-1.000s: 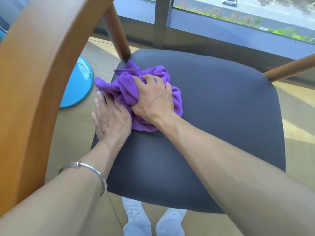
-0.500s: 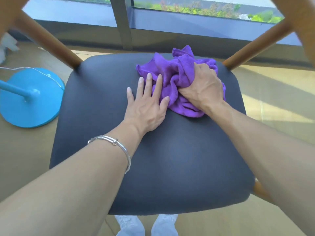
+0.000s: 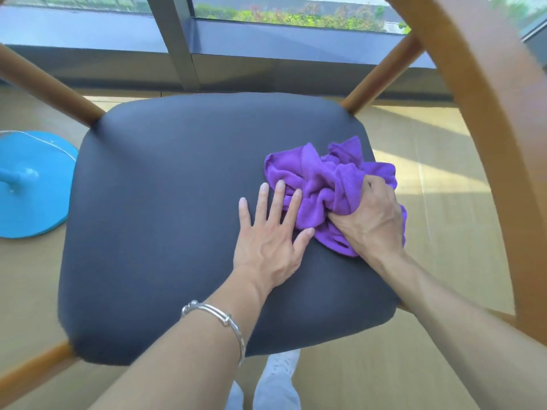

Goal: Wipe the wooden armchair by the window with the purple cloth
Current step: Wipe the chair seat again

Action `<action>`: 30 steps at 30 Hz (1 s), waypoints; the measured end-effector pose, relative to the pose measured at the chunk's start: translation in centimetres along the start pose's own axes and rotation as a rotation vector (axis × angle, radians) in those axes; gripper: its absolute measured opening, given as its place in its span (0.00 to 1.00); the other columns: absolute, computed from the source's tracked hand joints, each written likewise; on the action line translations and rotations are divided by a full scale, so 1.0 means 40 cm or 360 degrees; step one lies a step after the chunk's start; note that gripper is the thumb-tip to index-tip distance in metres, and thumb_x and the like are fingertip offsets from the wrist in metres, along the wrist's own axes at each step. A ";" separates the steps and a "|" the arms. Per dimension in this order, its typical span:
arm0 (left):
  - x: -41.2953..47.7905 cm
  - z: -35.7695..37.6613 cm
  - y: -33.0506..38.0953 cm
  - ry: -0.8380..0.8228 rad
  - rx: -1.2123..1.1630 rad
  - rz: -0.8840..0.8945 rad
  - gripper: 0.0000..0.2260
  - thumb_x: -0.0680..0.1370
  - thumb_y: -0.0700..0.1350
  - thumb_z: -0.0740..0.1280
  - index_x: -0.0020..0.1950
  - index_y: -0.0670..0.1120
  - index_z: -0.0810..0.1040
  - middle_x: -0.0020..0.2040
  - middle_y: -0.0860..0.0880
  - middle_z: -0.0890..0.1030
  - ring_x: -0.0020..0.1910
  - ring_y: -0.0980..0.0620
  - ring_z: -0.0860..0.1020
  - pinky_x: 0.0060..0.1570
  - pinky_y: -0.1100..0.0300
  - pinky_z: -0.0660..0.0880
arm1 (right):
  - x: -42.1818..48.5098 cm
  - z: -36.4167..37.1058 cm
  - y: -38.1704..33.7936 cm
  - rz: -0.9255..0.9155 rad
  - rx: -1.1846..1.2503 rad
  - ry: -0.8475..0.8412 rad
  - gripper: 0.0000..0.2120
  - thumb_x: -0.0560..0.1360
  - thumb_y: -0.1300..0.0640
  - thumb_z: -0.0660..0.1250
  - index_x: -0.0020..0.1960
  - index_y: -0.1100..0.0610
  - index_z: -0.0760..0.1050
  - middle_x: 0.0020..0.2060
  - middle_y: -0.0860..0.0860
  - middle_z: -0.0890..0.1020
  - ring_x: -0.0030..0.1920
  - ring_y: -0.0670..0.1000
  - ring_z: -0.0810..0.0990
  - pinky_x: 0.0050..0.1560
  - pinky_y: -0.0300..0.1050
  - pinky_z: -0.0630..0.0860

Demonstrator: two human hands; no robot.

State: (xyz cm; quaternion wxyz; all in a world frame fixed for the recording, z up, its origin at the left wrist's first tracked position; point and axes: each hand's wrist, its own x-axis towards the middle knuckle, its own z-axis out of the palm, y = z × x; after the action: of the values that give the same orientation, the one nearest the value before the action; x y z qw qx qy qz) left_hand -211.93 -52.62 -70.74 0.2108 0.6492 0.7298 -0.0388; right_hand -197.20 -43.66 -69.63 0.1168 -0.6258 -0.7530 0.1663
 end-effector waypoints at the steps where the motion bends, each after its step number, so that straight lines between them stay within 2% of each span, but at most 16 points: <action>1: -0.021 0.008 0.001 0.0026 -0.0016 0.0019 0.30 0.75 0.62 0.33 0.73 0.51 0.35 0.77 0.46 0.41 0.76 0.42 0.42 0.70 0.38 0.43 | -0.026 0.000 0.001 -0.0008 -0.0007 -0.0003 0.37 0.65 0.30 0.65 0.61 0.57 0.76 0.53 0.57 0.79 0.54 0.63 0.77 0.55 0.59 0.74; 4: -0.094 0.028 -0.014 0.0071 -0.0062 0.0100 0.28 0.79 0.61 0.45 0.76 0.49 0.56 0.76 0.44 0.59 0.74 0.42 0.59 0.68 0.38 0.58 | -0.092 0.003 0.007 -0.0079 -0.0072 0.0018 0.34 0.65 0.32 0.65 0.60 0.55 0.77 0.52 0.57 0.79 0.52 0.63 0.77 0.51 0.59 0.76; 6: -0.152 0.051 -0.062 0.0056 -0.0020 0.0111 0.27 0.79 0.59 0.49 0.75 0.49 0.59 0.75 0.45 0.62 0.73 0.44 0.61 0.67 0.39 0.59 | -0.133 0.012 -0.001 -0.0128 -0.0102 0.0041 0.32 0.64 0.36 0.70 0.61 0.55 0.77 0.52 0.58 0.79 0.51 0.64 0.78 0.50 0.60 0.77; 8: -0.205 0.064 -0.140 0.0068 0.0037 0.0079 0.27 0.78 0.58 0.50 0.74 0.47 0.60 0.75 0.45 0.62 0.73 0.45 0.60 0.66 0.40 0.58 | -0.175 0.021 -0.023 -0.0147 -0.0060 0.0067 0.29 0.64 0.42 0.74 0.61 0.54 0.77 0.52 0.58 0.78 0.50 0.65 0.78 0.49 0.60 0.76; 10: -0.245 0.064 -0.233 0.0065 0.0148 0.0065 0.27 0.79 0.58 0.49 0.74 0.47 0.61 0.74 0.45 0.63 0.73 0.44 0.60 0.65 0.39 0.59 | -0.213 0.028 -0.058 -0.0205 0.0010 0.0070 0.29 0.63 0.40 0.68 0.61 0.49 0.73 0.53 0.58 0.78 0.50 0.65 0.78 0.50 0.60 0.76; 12: -0.266 0.054 -0.328 0.0063 0.0237 -0.0008 0.27 0.79 0.59 0.46 0.74 0.47 0.61 0.74 0.44 0.63 0.72 0.43 0.60 0.64 0.37 0.59 | -0.247 0.043 -0.097 -0.0309 0.0038 -0.0037 0.31 0.62 0.37 0.65 0.62 0.46 0.69 0.58 0.59 0.76 0.56 0.66 0.77 0.52 0.63 0.75; 15: -0.277 0.031 -0.436 0.0096 0.0231 -0.0333 0.28 0.78 0.59 0.46 0.75 0.47 0.59 0.74 0.42 0.61 0.73 0.40 0.59 0.63 0.34 0.58 | -0.284 0.071 -0.156 -0.0376 -0.0076 -0.0223 0.38 0.60 0.35 0.68 0.69 0.40 0.65 0.69 0.59 0.71 0.66 0.70 0.70 0.58 0.71 0.71; 17: -0.270 0.020 -0.475 0.0130 0.0154 -0.0561 0.29 0.77 0.59 0.47 0.75 0.47 0.58 0.75 0.42 0.59 0.73 0.39 0.56 0.64 0.32 0.57 | -0.287 0.084 -0.191 -0.0381 -0.0145 -0.0313 0.42 0.59 0.28 0.64 0.71 0.38 0.61 0.72 0.58 0.68 0.69 0.70 0.67 0.61 0.72 0.68; 20: -0.244 0.008 -0.495 0.0178 0.0002 -0.0808 0.28 0.79 0.58 0.46 0.76 0.47 0.54 0.76 0.42 0.54 0.74 0.37 0.51 0.65 0.32 0.57 | -0.263 0.106 -0.238 -0.0430 -0.0231 -0.0307 0.41 0.58 0.25 0.60 0.68 0.39 0.67 0.70 0.57 0.70 0.67 0.69 0.70 0.60 0.72 0.69; 24: -0.236 0.009 -0.487 0.0193 0.0009 -0.0816 0.29 0.78 0.57 0.48 0.76 0.45 0.56 0.75 0.39 0.56 0.73 0.34 0.55 0.62 0.32 0.61 | -0.189 0.129 -0.293 -0.0451 -0.0194 -0.0214 0.35 0.60 0.28 0.61 0.61 0.44 0.77 0.65 0.56 0.76 0.62 0.67 0.74 0.57 0.70 0.72; 27: -0.238 0.012 -0.489 0.0208 -0.0002 -0.0812 0.29 0.77 0.57 0.47 0.75 0.45 0.57 0.75 0.39 0.57 0.73 0.34 0.55 0.62 0.32 0.62 | -0.093 0.138 -0.353 -0.0455 -0.0058 -0.0165 0.33 0.60 0.31 0.61 0.58 0.47 0.79 0.61 0.54 0.78 0.61 0.65 0.75 0.57 0.67 0.73; 30: -0.236 0.013 -0.493 0.0236 -0.0035 -0.0809 0.29 0.77 0.57 0.48 0.75 0.45 0.58 0.75 0.39 0.57 0.72 0.34 0.55 0.61 0.32 0.63 | 0.052 0.164 -0.442 -0.0353 0.0012 -0.0262 0.30 0.64 0.34 0.65 0.61 0.48 0.77 0.63 0.51 0.76 0.64 0.61 0.72 0.62 0.62 0.70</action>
State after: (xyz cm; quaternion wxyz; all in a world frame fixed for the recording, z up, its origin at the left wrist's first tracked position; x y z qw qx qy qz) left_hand -230.16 -64.63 -72.10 0.1472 0.4438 0.8832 -0.0351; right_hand -216.11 -45.16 -68.70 0.0747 -0.5225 -0.8240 0.2060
